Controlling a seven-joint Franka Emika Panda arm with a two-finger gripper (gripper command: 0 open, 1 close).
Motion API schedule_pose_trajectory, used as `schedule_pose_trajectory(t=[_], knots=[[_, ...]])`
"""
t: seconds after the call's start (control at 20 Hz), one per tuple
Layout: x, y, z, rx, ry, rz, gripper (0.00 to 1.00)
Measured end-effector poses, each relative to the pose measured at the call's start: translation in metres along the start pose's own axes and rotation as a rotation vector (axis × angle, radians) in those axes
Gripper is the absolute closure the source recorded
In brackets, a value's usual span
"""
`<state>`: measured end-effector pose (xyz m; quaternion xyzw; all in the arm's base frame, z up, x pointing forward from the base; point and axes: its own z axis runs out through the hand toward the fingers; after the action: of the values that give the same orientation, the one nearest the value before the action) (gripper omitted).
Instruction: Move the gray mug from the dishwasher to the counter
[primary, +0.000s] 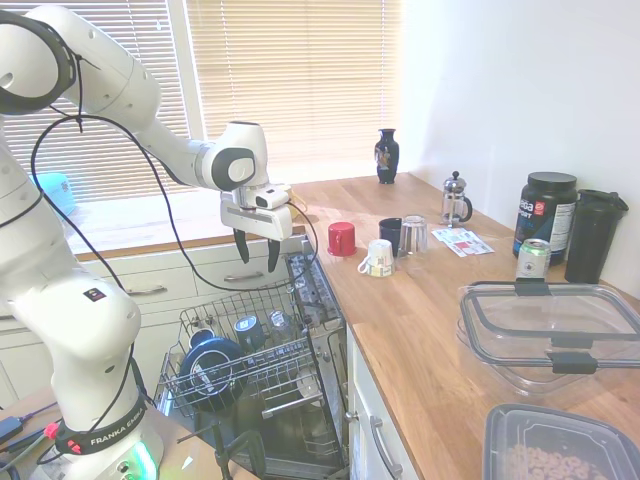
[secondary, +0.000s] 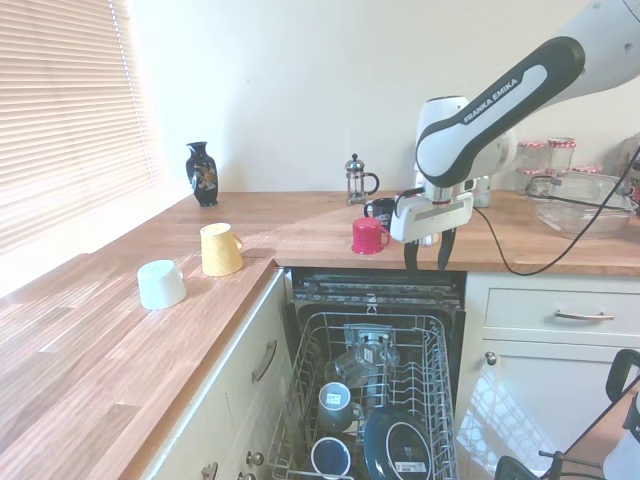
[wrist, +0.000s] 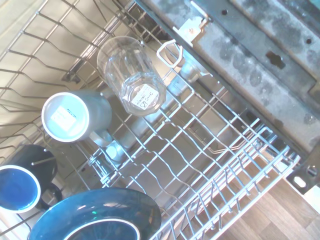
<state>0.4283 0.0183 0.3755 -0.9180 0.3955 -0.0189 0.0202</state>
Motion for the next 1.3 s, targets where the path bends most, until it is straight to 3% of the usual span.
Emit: schedule_pose_trajectory(t=[0.3, 0.6, 0.75, 1.1, 1.3], knots=[[-0.013, 0.001, 0.018, -0.028, 0.0, -0.012, 0.0], [-0.031, -0.018, 0.051, -0.021, 0.076, -0.028, 0.0], [-0.052, -0.037, 0.081, -0.033, 0.083, -0.078, 0.0], [-0.099, -0.073, 0.138, -0.047, 0.084, -0.288, 0.0], [-0.115, -0.09, 0.169, -0.089, 0.063, -0.372, 0.0]])
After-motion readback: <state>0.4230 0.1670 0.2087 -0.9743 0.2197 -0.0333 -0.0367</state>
